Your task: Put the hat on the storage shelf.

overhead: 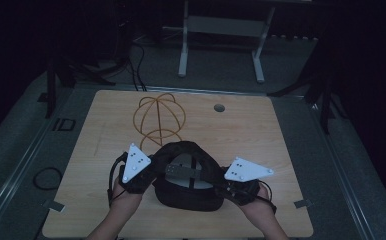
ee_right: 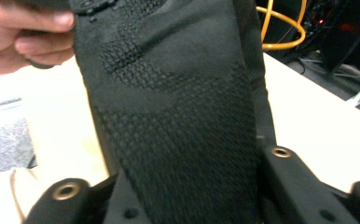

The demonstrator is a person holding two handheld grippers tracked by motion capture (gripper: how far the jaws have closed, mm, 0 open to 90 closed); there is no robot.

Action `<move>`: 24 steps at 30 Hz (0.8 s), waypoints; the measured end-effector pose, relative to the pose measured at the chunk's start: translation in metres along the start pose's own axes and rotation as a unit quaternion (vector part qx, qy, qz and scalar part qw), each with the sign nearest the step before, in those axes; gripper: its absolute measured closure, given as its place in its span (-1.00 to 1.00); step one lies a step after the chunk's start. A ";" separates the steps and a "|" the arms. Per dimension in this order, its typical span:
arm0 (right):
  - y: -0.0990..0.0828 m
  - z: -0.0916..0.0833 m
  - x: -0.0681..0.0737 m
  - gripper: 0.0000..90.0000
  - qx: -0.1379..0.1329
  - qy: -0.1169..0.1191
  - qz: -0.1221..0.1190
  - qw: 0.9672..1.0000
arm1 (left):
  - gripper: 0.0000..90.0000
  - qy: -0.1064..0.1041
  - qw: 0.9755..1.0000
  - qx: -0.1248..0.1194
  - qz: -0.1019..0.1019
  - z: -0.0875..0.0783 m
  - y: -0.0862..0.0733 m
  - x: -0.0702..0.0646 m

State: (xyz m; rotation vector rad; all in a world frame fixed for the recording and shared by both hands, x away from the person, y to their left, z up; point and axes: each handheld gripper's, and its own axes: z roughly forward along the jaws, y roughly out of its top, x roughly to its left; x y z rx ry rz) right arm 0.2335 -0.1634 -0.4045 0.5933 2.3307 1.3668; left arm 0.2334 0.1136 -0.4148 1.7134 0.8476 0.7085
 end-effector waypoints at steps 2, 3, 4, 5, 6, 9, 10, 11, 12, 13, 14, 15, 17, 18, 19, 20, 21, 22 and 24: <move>-0.005 -0.004 -0.002 0.31 0.001 0.007 0.006 1.000 | 0.99 0.005 1.000 -0.001 0.003 0.000 0.002 0.000; -0.008 -0.007 -0.003 0.26 0.001 0.007 0.008 1.000 | 0.99 0.006 1.000 -0.002 0.005 0.000 0.003 0.001; -0.010 -0.009 -0.004 0.22 0.001 0.008 0.012 1.000 | 0.98 0.009 1.000 -0.004 0.009 -0.001 0.004 0.001; -0.013 -0.012 -0.006 0.16 0.003 0.009 0.015 1.000 | 0.98 0.009 1.000 -0.005 0.011 -0.002 0.005 0.000; -0.016 -0.013 -0.007 0.12 0.006 0.011 0.015 1.000 | 0.98 0.007 1.000 -0.005 0.013 -0.003 0.006 -0.001; -0.026 -0.018 -0.009 0.05 0.012 0.021 0.020 1.000 | 0.98 0.016 1.000 -0.004 0.026 -0.005 0.010 -0.003; -0.029 -0.019 -0.010 0.04 0.015 0.020 0.020 0.999 | 0.98 0.017 1.000 -0.007 0.025 -0.007 0.012 -0.001; -0.033 -0.021 -0.011 0.02 0.016 0.018 0.024 0.999 | 0.98 0.012 1.000 -0.012 0.023 -0.009 0.014 0.001; -0.036 -0.022 -0.013 0.01 0.015 0.021 0.028 0.999 | 0.98 0.014 0.999 -0.017 0.028 -0.011 0.015 0.002; -0.040 -0.023 -0.014 -0.02 0.015 0.023 0.031 0.999 | 0.98 0.016 0.999 -0.019 0.029 -0.013 0.017 0.003; -0.042 -0.025 -0.015 -0.02 0.017 0.021 0.033 0.999 | 0.98 0.009 0.999 -0.019 0.036 -0.015 0.018 0.005; -0.045 -0.027 -0.017 -0.05 0.018 0.020 0.035 0.999 | 0.98 0.007 0.999 -0.020 0.040 -0.017 0.019 0.006; -0.047 -0.030 -0.020 -0.05 0.015 0.024 0.039 0.999 | 0.98 -0.011 0.998 -0.022 0.054 -0.021 0.020 0.010; -0.047 -0.032 -0.021 -0.05 0.013 0.018 0.038 0.999 | 0.98 -0.014 0.998 -0.024 0.059 -0.023 0.021 0.011; -0.046 -0.034 -0.022 -0.04 0.011 0.013 0.039 0.999 | 0.98 -0.017 0.997 -0.020 0.068 -0.025 0.021 0.012; -0.045 -0.037 -0.024 -0.04 0.004 0.015 0.040 0.999 | 0.98 -0.024 0.997 -0.021 0.074 -0.027 0.021 0.013; -0.043 -0.040 -0.025 -0.04 -0.004 0.018 0.039 0.999 | 0.98 -0.027 0.997 -0.024 0.074 -0.028 0.021 0.015; -0.041 -0.042 -0.026 -0.04 -0.007 0.014 0.038 0.999 | 0.98 -0.035 0.996 -0.022 0.075 -0.029 0.020 0.017; -0.037 -0.045 -0.028 -0.04 -0.011 0.007 0.034 0.999 | 0.98 -0.053 0.995 -0.026 0.080 -0.031 0.018 0.021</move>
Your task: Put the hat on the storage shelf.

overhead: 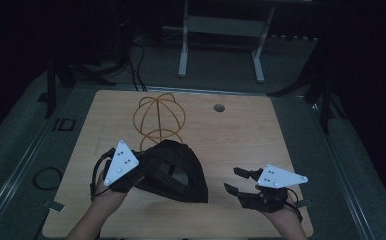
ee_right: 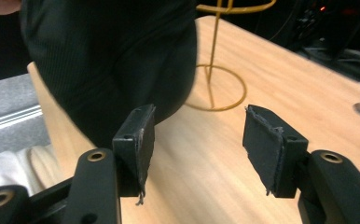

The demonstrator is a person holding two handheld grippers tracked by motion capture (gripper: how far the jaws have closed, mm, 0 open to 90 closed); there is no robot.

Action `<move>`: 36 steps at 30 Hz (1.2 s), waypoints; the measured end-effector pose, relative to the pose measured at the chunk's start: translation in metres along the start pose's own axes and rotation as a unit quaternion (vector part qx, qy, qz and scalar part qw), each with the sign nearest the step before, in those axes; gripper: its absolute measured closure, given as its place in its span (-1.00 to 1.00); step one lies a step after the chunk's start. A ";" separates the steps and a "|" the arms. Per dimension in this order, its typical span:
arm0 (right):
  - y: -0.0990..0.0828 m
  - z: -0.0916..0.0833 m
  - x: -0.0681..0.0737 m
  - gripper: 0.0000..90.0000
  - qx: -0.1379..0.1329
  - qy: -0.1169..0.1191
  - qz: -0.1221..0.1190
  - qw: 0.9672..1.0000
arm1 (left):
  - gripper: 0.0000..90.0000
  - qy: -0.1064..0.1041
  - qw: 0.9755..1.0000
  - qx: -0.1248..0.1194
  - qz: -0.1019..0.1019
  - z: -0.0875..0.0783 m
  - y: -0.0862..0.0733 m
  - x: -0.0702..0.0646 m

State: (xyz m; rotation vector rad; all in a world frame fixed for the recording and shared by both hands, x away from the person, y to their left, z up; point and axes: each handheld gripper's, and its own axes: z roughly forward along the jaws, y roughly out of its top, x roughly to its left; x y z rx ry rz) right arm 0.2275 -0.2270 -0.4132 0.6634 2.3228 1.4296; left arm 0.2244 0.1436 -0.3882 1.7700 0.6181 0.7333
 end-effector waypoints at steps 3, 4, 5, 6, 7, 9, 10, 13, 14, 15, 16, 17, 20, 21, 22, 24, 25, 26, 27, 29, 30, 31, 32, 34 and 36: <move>0.007 0.001 0.001 -0.02 -0.013 0.012 0.000 1.000 | 0.98 -0.035 0.999 -0.009 -0.001 -0.002 -0.006 0.006; 0.008 0.003 0.002 -0.02 -0.014 0.017 -0.003 1.000 | 0.98 -0.049 0.999 -0.013 -0.003 -0.003 -0.008 0.008; 0.010 0.006 0.005 -0.02 -0.012 0.021 -0.008 1.000 | 0.98 -0.059 0.998 -0.020 -0.003 -0.003 -0.010 0.009; 0.012 0.009 0.007 -0.02 -0.010 0.023 -0.014 1.000 | 0.98 -0.071 0.997 -0.019 -0.007 -0.004 -0.011 0.010; 0.014 0.012 0.009 -0.02 -0.009 0.028 -0.019 0.999 | 0.98 -0.091 0.996 -0.025 -0.009 -0.004 -0.012 0.012; 0.018 0.018 0.014 -0.02 -0.011 0.038 -0.029 0.999 | 0.98 -0.119 0.992 -0.031 -0.008 -0.005 -0.014 0.012; 0.021 0.021 0.016 -0.02 -0.010 0.044 -0.034 0.998 | 0.98 -0.131 0.991 -0.033 -0.003 -0.005 -0.014 0.012; 0.030 0.028 0.023 -0.02 -0.017 0.060 -0.051 0.997 | 0.98 -0.152 0.988 -0.032 0.007 -0.003 -0.013 0.007; 0.033 0.030 0.026 -0.02 -0.018 0.065 -0.059 0.996 | 0.98 -0.157 0.987 -0.030 0.009 -0.002 -0.012 0.006; 0.035 0.032 0.029 -0.03 -0.021 0.069 -0.069 0.995 | 0.98 -0.160 0.987 -0.030 0.013 -0.001 -0.012 0.003; 0.038 0.033 0.033 -0.04 -0.022 0.078 -0.075 0.994 | 0.98 -0.165 0.986 -0.029 0.017 0.000 -0.011 0.001; 0.040 0.035 0.035 -0.04 -0.025 0.087 -0.084 0.992 | 0.98 -0.169 0.985 -0.026 0.020 0.001 -0.010 0.000; 0.046 0.039 0.041 -0.03 -0.027 0.107 -0.100 0.989 | 0.98 -0.178 0.983 -0.028 0.021 0.004 -0.009 -0.003; 0.047 0.041 0.041 -0.01 -0.025 0.117 -0.098 0.988 | 0.98 -0.179 0.983 -0.028 0.021 0.004 -0.009 -0.003; 0.048 0.042 0.041 -0.01 -0.022 0.127 -0.100 0.987 | 0.98 -0.179 0.983 -0.028 0.021 0.004 -0.008 -0.004; 0.048 0.043 0.042 0.07 -0.023 0.134 -0.106 0.985 | 0.98 -0.178 0.983 -0.029 0.020 0.005 -0.008 -0.004; 0.048 0.043 0.042 0.11 -0.022 0.137 -0.109 0.984 | 0.98 -0.179 0.983 -0.029 0.019 0.005 -0.008 -0.003; 0.048 0.043 0.043 0.19 -0.021 0.137 -0.113 0.984 | 0.98 -0.177 0.984 -0.029 0.018 0.005 -0.008 -0.003; 0.048 0.043 0.044 0.30 -0.022 0.135 -0.118 0.983 | 0.98 -0.175 0.984 -0.029 0.018 0.006 -0.008 -0.003; 0.048 0.043 0.046 0.50 -0.021 0.132 -0.129 0.983 | 0.98 -0.176 0.984 -0.028 0.016 0.007 -0.008 -0.003; 0.048 0.043 0.046 0.61 -0.019 0.133 -0.131 0.982 | 0.98 -0.177 0.984 -0.027 0.015 0.007 -0.008 -0.003; 0.048 0.044 0.047 0.71 -0.015 0.133 -0.132 0.982 | 0.98 -0.175 0.984 -0.026 0.017 0.008 -0.008 -0.003; 0.047 0.044 0.047 0.81 -0.012 0.133 -0.137 0.982 | 0.98 -0.173 0.985 -0.024 0.014 0.008 -0.008 -0.003; 0.047 0.044 0.048 0.92 -0.012 0.124 -0.137 0.983 | 0.98 -0.166 0.986 -0.020 0.017 0.009 -0.009 -0.002; 0.046 0.042 0.048 0.95 -0.015 0.116 -0.142 0.983 | 0.97 -0.160 0.987 -0.016 0.015 0.009 -0.010 -0.001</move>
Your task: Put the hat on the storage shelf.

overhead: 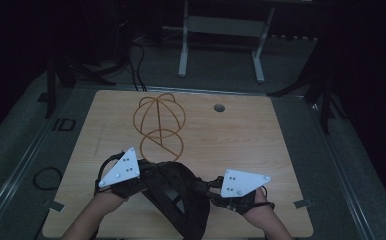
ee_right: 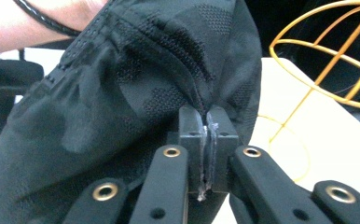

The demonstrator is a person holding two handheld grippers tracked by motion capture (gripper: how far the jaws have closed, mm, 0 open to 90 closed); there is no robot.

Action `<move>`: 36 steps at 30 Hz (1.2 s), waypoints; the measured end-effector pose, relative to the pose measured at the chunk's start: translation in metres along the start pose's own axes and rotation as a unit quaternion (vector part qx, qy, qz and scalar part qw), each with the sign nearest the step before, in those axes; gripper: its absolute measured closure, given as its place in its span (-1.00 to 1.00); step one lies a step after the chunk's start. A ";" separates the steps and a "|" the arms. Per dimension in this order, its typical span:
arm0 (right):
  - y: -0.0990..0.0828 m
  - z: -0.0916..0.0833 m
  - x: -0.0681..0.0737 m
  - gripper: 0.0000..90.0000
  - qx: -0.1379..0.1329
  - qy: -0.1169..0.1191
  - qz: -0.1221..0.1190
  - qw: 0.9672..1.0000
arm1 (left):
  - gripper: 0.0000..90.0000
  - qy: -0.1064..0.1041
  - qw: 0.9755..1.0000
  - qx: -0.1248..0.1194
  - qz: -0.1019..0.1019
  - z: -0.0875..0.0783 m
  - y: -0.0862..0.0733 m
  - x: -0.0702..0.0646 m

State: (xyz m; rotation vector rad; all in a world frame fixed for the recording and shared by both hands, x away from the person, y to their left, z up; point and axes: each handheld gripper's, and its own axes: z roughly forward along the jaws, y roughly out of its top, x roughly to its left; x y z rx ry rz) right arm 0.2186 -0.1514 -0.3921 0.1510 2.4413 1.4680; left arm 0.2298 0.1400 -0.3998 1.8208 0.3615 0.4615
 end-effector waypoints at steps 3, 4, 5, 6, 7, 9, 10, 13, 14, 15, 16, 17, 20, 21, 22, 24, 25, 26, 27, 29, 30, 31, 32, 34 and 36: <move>0.000 -0.005 -0.003 0.96 -0.012 0.004 0.014 1.000 | 0.97 0.003 1.000 0.002 -0.002 0.000 0.000 0.000; 0.000 -0.007 -0.004 0.96 -0.013 0.006 0.019 1.000 | 0.96 0.004 1.000 0.002 0.000 0.000 0.000 -0.001; 0.000 -0.008 -0.004 0.96 -0.015 0.010 0.020 1.000 | 0.94 0.008 1.000 0.003 0.002 0.000 0.001 -0.002; 0.000 -0.009 -0.004 0.96 -0.017 0.008 0.020 1.000 | 0.88 0.009 1.000 0.002 0.002 0.000 0.001 -0.002; 0.000 -0.010 -0.005 0.97 -0.017 0.009 0.020 1.000 | 0.80 0.012 1.000 0.003 0.003 -0.001 0.002 -0.002; 0.001 -0.014 -0.005 0.97 -0.020 0.009 0.020 1.000 | 0.61 0.025 1.000 0.010 -0.007 -0.001 0.002 0.001; 0.001 -0.016 -0.005 0.97 -0.022 0.010 0.024 0.999 | 0.55 0.028 0.999 0.011 -0.010 -0.001 0.002 0.002; 0.002 -0.022 -0.008 0.96 -0.026 0.005 0.029 0.999 | 0.30 0.046 0.999 0.018 -0.018 -0.002 0.000 0.004; 0.002 -0.022 -0.008 0.96 -0.026 0.005 0.029 0.999 | 0.26 0.046 0.999 0.018 -0.018 -0.002 0.000 0.004; 0.002 -0.024 -0.009 0.96 -0.025 -0.001 0.032 0.999 | 0.26 0.049 0.998 0.014 -0.022 -0.004 -0.002 0.004; 0.000 -0.029 -0.014 0.96 -0.024 -0.013 0.037 0.999 | 0.26 0.055 0.998 0.013 -0.025 -0.005 -0.003 0.005; -0.001 -0.031 -0.015 0.96 -0.024 -0.023 0.038 0.999 | 0.26 0.054 0.998 0.011 -0.027 -0.006 -0.003 0.005; -0.003 -0.037 -0.019 0.96 -0.026 -0.030 0.047 0.998 | 0.26 0.061 0.998 0.010 -0.031 -0.009 -0.005 0.006; -0.004 -0.040 -0.021 0.96 -0.026 -0.041 0.051 0.998 | 0.26 0.061 0.997 0.011 -0.034 -0.010 -0.006 0.007; -0.006 -0.045 -0.024 0.96 -0.026 -0.047 0.056 0.997 | 0.25 0.067 0.997 0.013 -0.036 -0.011 -0.007 0.007; -0.007 -0.051 -0.029 0.96 -0.032 -0.065 0.067 0.995 | 0.22 0.069 0.996 0.017 -0.044 -0.013 -0.010 0.008; -0.008 -0.055 -0.031 0.96 -0.032 -0.070 0.070 0.995 | 0.22 0.072 0.996 0.018 -0.045 -0.014 -0.012 0.009; -0.008 -0.058 -0.034 0.96 -0.034 -0.079 0.073 0.994 | 0.22 0.073 0.996 0.022 -0.046 -0.015 -0.015 0.009; -0.009 -0.061 -0.036 0.96 -0.037 -0.088 0.079 0.992 | 0.22 0.073 0.996 0.025 -0.048 -0.015 -0.017 0.009; -0.010 -0.067 -0.042 0.96 -0.039 -0.101 0.088 0.990 | 0.22 0.077 0.995 0.030 -0.051 -0.016 -0.022 0.009; -0.010 -0.069 -0.046 0.96 -0.041 -0.108 0.094 0.989 | 0.22 0.077 0.995 0.034 -0.053 -0.017 -0.025 0.010; -0.010 -0.071 -0.049 0.96 -0.041 -0.113 0.098 0.988 | 0.22 0.077 0.995 0.034 -0.058 -0.018 -0.029 0.010; -0.011 -0.073 -0.052 0.96 -0.043 -0.121 0.101 0.987 | 0.22 0.078 0.994 0.036 -0.060 -0.019 -0.032 0.010; -0.011 -0.075 -0.057 0.96 -0.044 -0.131 0.106 0.985 | 0.22 0.081 0.994 0.041 -0.064 -0.020 -0.037 0.010; -0.010 -0.077 -0.063 0.96 -0.045 -0.142 0.111 0.983 | 0.22 0.082 0.993 0.049 -0.068 -0.022 -0.044 0.010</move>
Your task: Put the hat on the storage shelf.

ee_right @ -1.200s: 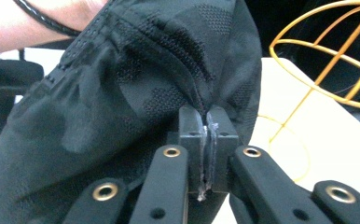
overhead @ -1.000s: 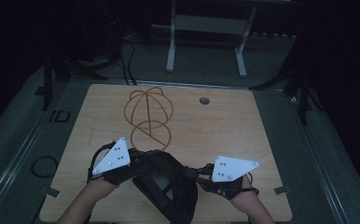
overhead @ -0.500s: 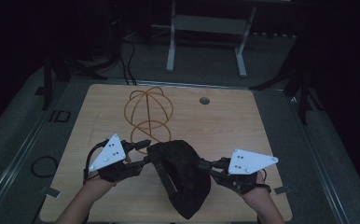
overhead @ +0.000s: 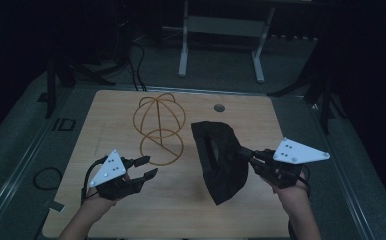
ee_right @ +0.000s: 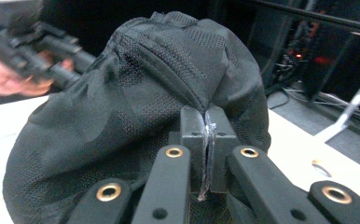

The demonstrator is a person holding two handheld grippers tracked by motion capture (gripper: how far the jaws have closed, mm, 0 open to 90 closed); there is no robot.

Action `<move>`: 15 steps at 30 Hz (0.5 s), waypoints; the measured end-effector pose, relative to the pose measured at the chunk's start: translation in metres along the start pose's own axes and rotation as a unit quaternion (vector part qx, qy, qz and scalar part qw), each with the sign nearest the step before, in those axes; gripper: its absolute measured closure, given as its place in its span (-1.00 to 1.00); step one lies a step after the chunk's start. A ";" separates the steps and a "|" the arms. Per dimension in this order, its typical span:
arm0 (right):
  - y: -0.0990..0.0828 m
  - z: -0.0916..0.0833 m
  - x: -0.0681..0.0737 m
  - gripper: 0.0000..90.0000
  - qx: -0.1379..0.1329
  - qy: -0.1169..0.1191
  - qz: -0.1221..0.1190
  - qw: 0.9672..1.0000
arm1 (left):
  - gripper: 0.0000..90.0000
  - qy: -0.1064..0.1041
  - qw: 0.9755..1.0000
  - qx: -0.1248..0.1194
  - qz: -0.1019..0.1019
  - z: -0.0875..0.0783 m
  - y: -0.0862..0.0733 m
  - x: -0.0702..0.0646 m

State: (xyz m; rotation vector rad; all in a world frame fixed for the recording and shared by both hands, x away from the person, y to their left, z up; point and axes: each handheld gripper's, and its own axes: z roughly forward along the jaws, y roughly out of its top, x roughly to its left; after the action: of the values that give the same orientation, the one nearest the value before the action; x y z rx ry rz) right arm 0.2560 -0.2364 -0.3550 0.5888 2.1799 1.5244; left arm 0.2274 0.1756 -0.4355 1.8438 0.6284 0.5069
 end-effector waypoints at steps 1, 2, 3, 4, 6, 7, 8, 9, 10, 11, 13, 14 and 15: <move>0.001 0.000 -0.003 0.96 -0.002 -0.005 0.000 1.000 | 0.22 0.001 1.000 0.003 -0.001 0.000 -0.005 0.001; 0.004 0.001 -0.006 0.96 -0.002 -0.008 0.003 1.000 | 0.22 0.002 1.000 0.005 -0.007 -0.001 -0.009 0.001; 0.006 0.001 -0.009 0.96 -0.003 -0.014 0.004 1.000 | 0.22 0.005 1.000 0.009 -0.008 -0.001 -0.012 0.001; 0.008 0.002 -0.012 0.96 -0.004 -0.018 0.005 1.000 | 0.22 0.008 1.000 0.011 -0.009 -0.001 -0.016 0.001; 0.014 0.004 -0.016 0.96 -0.004 -0.028 0.005 1.000 | 0.22 0.013 1.000 0.015 -0.012 -0.001 -0.023 0.001; 0.017 0.005 -0.018 0.96 -0.006 -0.031 0.007 0.999 | 0.22 0.014 1.000 0.016 -0.012 -0.001 -0.027 0.001; 0.021 0.007 -0.020 0.96 -0.007 -0.034 0.005 0.999 | 0.22 0.016 1.000 0.017 -0.012 0.000 -0.030 0.000; 0.024 0.009 -0.021 0.96 -0.007 -0.038 0.004 0.999 | 0.22 0.022 1.000 0.020 -0.007 0.000 -0.034 -0.001; 0.028 0.012 -0.023 0.96 -0.006 -0.043 0.002 0.999 | 0.22 0.024 0.999 0.021 -0.006 0.001 -0.037 -0.002; 0.031 0.014 -0.024 0.96 -0.006 -0.044 0.000 0.999 | 0.22 0.027 0.999 0.023 -0.002 0.002 -0.041 -0.003; 0.038 0.019 -0.027 0.96 -0.006 -0.052 -0.002 0.999 | 0.22 0.031 0.999 0.029 -0.005 0.004 -0.049 -0.004; 0.042 0.022 -0.029 0.96 -0.004 -0.052 -0.003 0.999 | 0.22 0.032 0.999 0.030 -0.006 0.004 -0.054 -0.004; 0.046 0.026 -0.031 0.96 -0.005 -0.054 -0.003 0.999 | 0.22 0.033 0.999 0.028 -0.010 0.004 -0.058 -0.004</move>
State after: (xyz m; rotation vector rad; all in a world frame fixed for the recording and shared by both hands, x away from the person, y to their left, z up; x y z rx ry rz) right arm 0.3011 -0.2197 -0.3166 0.6450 2.0908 1.4642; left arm 0.2157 0.1871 -0.4919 1.8792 0.7105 0.5434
